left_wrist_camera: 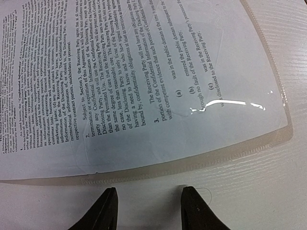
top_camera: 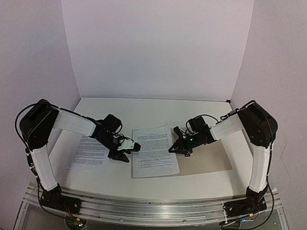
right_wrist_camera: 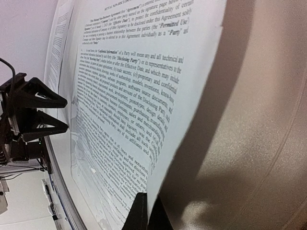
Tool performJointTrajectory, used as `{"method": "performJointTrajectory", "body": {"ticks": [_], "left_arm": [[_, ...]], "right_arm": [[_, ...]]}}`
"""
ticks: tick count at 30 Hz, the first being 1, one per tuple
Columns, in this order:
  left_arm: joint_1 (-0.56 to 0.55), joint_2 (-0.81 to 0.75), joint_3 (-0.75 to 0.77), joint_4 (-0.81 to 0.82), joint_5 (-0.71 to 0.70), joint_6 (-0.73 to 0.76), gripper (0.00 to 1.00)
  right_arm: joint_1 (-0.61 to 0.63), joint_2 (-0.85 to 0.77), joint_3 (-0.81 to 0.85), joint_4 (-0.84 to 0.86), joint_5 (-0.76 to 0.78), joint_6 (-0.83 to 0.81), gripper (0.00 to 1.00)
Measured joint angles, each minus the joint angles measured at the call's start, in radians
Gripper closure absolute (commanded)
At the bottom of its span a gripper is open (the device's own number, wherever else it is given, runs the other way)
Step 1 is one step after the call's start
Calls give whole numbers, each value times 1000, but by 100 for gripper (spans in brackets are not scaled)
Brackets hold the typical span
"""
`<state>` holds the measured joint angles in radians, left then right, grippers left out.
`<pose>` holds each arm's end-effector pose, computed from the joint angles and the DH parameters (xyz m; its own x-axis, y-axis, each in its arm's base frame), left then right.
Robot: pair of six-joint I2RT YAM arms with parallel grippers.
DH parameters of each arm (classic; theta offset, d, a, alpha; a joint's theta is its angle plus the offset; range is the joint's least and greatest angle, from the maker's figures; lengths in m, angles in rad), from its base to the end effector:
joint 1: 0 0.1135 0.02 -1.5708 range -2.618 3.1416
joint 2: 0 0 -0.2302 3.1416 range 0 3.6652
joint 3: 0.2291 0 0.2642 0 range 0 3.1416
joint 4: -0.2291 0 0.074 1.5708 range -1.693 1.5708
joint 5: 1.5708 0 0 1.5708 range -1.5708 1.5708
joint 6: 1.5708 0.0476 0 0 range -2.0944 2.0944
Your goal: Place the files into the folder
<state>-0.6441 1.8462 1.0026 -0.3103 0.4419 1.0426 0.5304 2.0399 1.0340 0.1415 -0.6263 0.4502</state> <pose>0.2643 -0.2240 0.0757 0.2200 0.8112 -0.5418 0.9749 -0.1624 0.1527 0.3185 0.2191 0.0480 -0.9120 -0.1261 -0.3904 -0.3790 0.6234 0.6839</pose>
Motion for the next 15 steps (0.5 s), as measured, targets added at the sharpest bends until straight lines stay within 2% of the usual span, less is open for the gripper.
{"method": "performJointTrajectory", "body": {"ticks": [15], "left_arm": [[-5, -1, -23, 70, 1, -25, 59]], "right_arm": [[20, -1, -50, 117, 19, 137, 100]]}}
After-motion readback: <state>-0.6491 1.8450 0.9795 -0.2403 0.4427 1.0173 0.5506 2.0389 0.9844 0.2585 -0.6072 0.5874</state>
